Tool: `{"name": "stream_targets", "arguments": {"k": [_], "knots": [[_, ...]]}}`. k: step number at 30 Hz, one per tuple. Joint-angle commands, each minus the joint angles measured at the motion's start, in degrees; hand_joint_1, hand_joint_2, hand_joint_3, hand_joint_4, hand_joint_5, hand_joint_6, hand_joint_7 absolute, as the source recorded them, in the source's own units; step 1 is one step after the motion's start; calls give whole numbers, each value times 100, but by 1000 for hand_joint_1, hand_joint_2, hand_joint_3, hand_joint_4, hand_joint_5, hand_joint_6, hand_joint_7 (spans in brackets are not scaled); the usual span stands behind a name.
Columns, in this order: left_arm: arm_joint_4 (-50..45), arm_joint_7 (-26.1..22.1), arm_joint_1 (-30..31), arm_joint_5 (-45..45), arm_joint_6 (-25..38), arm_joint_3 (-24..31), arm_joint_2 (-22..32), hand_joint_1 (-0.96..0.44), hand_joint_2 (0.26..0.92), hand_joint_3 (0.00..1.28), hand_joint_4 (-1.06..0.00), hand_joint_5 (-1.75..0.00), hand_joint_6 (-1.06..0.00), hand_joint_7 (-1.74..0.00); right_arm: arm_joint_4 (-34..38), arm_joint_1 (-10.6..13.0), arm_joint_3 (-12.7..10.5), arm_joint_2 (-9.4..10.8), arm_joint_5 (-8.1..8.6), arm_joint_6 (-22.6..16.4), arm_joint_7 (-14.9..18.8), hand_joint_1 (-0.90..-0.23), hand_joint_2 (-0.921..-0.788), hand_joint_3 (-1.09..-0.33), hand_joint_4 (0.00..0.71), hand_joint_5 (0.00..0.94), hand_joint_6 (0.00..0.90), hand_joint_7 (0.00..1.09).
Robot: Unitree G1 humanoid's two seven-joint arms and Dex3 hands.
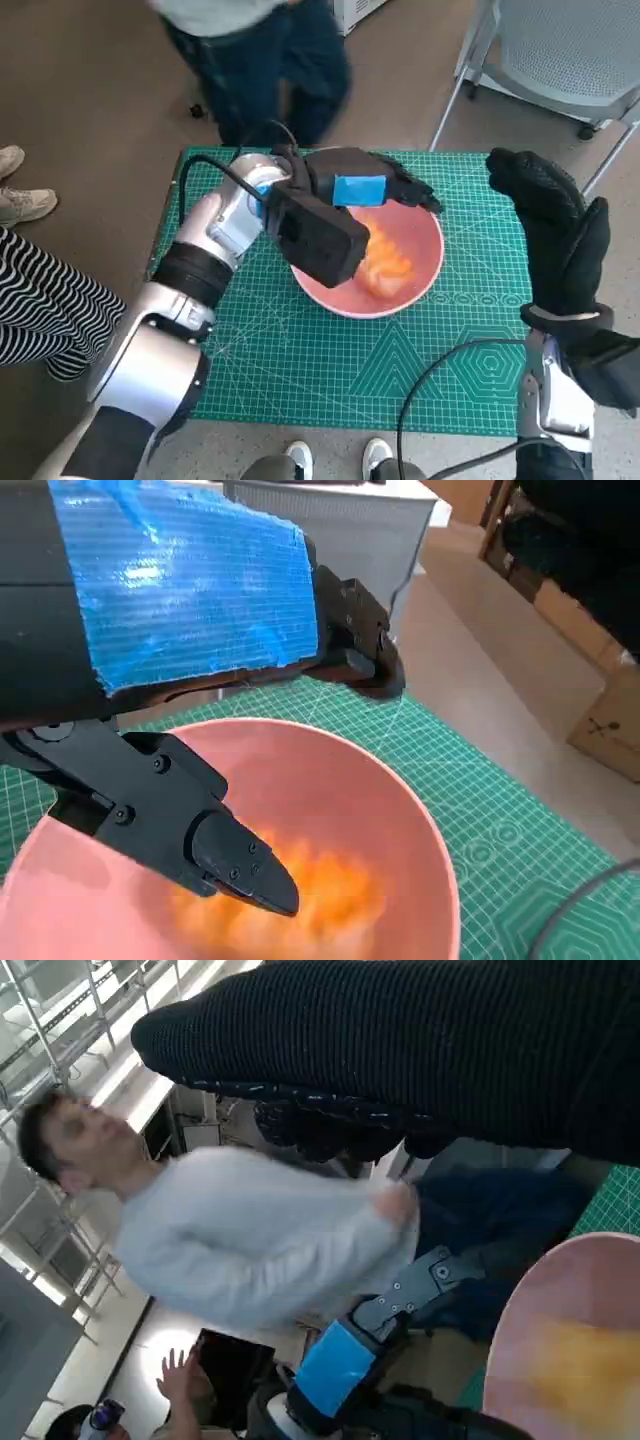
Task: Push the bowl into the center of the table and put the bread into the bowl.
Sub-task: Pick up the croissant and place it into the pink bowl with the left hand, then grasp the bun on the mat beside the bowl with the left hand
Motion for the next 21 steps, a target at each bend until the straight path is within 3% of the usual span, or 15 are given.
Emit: {"name": "stream_targets", "arguments": {"k": [1, 10, 21], "knots": [[-470, -94, 231, -141, 80, 129, 266, -408, 765, 4, -12, -1, -178, -64, 89, 107, 30, 35, -29, -7, -31, -712, -921, -752, 190, 0, 92, 519], [-1352, -492, 696, -767, 162, 602, 834, -519, 774, 6, 0, 1, -170, -54, 110, 105, 63, 47, -8, -48, -7, -712, -921, -753, 188, 0, 90, 518], [-2547, -928, 1369, -1634, 334, 1385, 1817, -398, 752, 0, -9, -3, -193, -55, 105, 98, 89, 32, 78, -13, 52, -700, -921, -755, 187, 0, 87, 517]]}}
